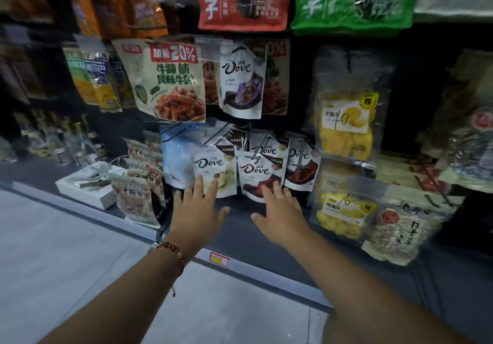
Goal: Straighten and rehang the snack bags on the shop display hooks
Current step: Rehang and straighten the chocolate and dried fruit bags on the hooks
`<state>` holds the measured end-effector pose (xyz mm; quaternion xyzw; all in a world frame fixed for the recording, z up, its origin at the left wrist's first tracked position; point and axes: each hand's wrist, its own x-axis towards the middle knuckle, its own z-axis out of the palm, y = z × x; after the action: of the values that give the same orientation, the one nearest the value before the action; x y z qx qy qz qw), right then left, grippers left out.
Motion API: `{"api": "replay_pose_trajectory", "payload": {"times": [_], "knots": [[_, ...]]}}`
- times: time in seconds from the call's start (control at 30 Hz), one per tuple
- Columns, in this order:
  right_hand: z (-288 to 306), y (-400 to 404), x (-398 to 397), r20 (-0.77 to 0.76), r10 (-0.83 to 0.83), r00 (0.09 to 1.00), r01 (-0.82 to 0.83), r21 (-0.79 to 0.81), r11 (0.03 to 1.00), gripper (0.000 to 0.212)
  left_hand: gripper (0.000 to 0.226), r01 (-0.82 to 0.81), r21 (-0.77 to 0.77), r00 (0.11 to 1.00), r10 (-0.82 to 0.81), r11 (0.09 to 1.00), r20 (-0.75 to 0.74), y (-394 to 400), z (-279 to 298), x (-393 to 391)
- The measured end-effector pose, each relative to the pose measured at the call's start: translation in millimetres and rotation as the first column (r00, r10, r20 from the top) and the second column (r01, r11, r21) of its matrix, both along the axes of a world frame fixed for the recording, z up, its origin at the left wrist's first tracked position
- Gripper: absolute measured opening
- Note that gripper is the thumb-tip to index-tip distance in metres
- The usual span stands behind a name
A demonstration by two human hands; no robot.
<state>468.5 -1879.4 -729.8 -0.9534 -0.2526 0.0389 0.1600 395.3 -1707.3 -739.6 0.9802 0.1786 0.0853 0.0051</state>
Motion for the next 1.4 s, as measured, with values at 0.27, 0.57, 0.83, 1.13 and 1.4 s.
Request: {"api": "replay_pose_trajectory", "payload": {"times": [0.27, 0.57, 0.83, 1.13, 1.4], "knots": [[90, 0, 0, 0.167, 0.082, 0.983, -0.08, -0.018, 0.997, 0.074, 0.076, 0.041, 0.188, 0.996, -0.055, 0.981, 0.065, 12, 95, -6], [170, 35, 38, 0.305, 0.111, 0.946, -0.067, -0.15, 0.986, 0.074, 0.075, 0.076, 0.32, 0.994, -0.096, 0.944, 0.05, 20, 163, 28], [177, 65, 104, 0.295, 0.084, 0.952, -0.018, -0.221, 0.975, 0.074, 0.074, 0.093, 0.309, 0.995, -0.102, 0.947, 0.013, 40, 157, 89], [160, 98, 181, -0.038, -0.244, 0.969, 0.238, 0.407, 0.882, 0.034, 0.074, 0.114, 0.228, 0.991, -0.127, 0.967, 0.041, 66, 134, 150], [148, 129, 220, -0.28, -0.307, 0.91, 0.414, 0.661, 0.626, 0.05, 0.071, 0.185, 0.202, 0.971, -0.21, 0.962, 0.11, 84, 115, 151]]}}
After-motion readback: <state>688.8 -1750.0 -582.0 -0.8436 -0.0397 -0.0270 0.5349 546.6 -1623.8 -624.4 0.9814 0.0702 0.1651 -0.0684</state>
